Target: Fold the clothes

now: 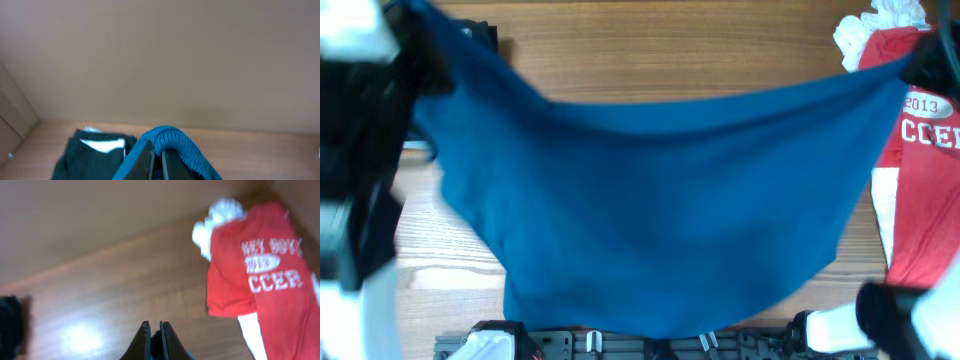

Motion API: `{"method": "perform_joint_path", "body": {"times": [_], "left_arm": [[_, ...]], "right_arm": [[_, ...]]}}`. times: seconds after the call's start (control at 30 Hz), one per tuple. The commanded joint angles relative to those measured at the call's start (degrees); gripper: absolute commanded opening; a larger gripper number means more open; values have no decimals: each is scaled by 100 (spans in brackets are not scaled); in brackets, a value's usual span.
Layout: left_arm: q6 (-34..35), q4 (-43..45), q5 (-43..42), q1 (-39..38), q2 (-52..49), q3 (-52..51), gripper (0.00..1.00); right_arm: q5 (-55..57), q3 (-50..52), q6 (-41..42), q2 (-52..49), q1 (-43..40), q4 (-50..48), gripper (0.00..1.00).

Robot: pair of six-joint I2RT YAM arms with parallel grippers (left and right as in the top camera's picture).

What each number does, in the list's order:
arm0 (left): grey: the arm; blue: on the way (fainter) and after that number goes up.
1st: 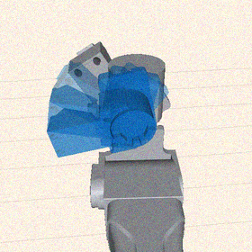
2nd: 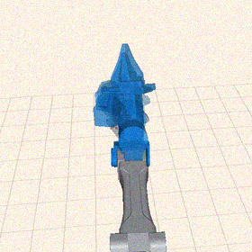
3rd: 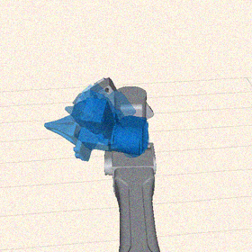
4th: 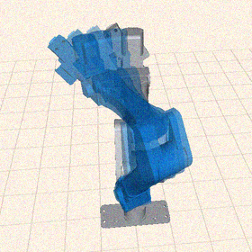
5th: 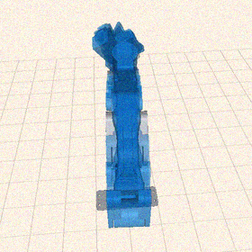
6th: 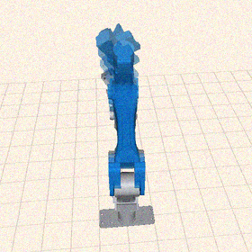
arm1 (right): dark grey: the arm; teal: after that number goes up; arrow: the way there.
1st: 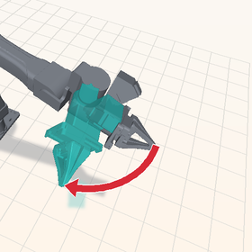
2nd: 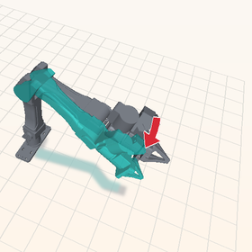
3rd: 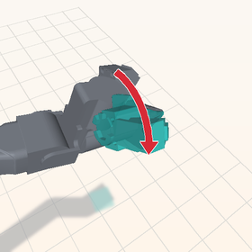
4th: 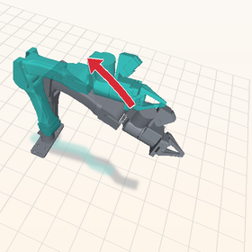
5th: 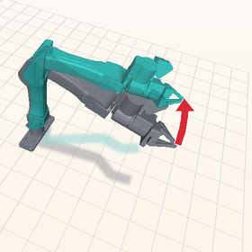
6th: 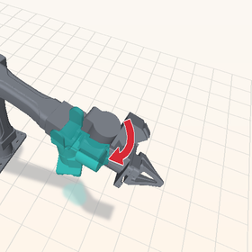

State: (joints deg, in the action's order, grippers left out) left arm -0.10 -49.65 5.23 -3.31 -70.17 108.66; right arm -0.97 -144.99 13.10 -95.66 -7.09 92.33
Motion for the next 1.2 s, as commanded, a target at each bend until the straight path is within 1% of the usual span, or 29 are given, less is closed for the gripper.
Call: {"method": "perform_joint_path", "body": {"times": [0.0, 0.03, 0.13, 0.23, 0.53, 0.63, 0.73, 0.93, 1.17], "left_arm": [[-92, 529, -348, 17, -1237, 11, 4], [-92, 861, -442, 15, -1751, 11, 4], [-90, 1416, -555, 7, -2439, 11, 4], [-92, 2448, -586, -87, -3427, 11, 4], [-90, 5086, -581, -367, -5359, 11, 4], [-87, 5676, -514, -431, -5812, 11, 4], [-61, 5873, -262, -433, -6140, 11, 4], [-48, 5936, -236, -428, -6570, 11, 4], [-48, 6275, -151, -431, -6798, 11, 4]], "right_arm": [[98, 114, -109, -844, -33, -24, 4], [101, 114, -105, -1340, -33, -61, 4], [98, 114, -109, -2070, -33, -358, 5], [96, 114, -109, -2870, -33, -990, 4], [96, 114, -107, -4225, -26, -3045, 4], [98, 114, -107, -4586, -26, -3552, 5], [98, 114, -107, -4918, -26, -3882, 4], [101, 114, -48, -5401, -28, -4452, 4], [149, 114, 61, -5512, -28, -4878, 5]]}}
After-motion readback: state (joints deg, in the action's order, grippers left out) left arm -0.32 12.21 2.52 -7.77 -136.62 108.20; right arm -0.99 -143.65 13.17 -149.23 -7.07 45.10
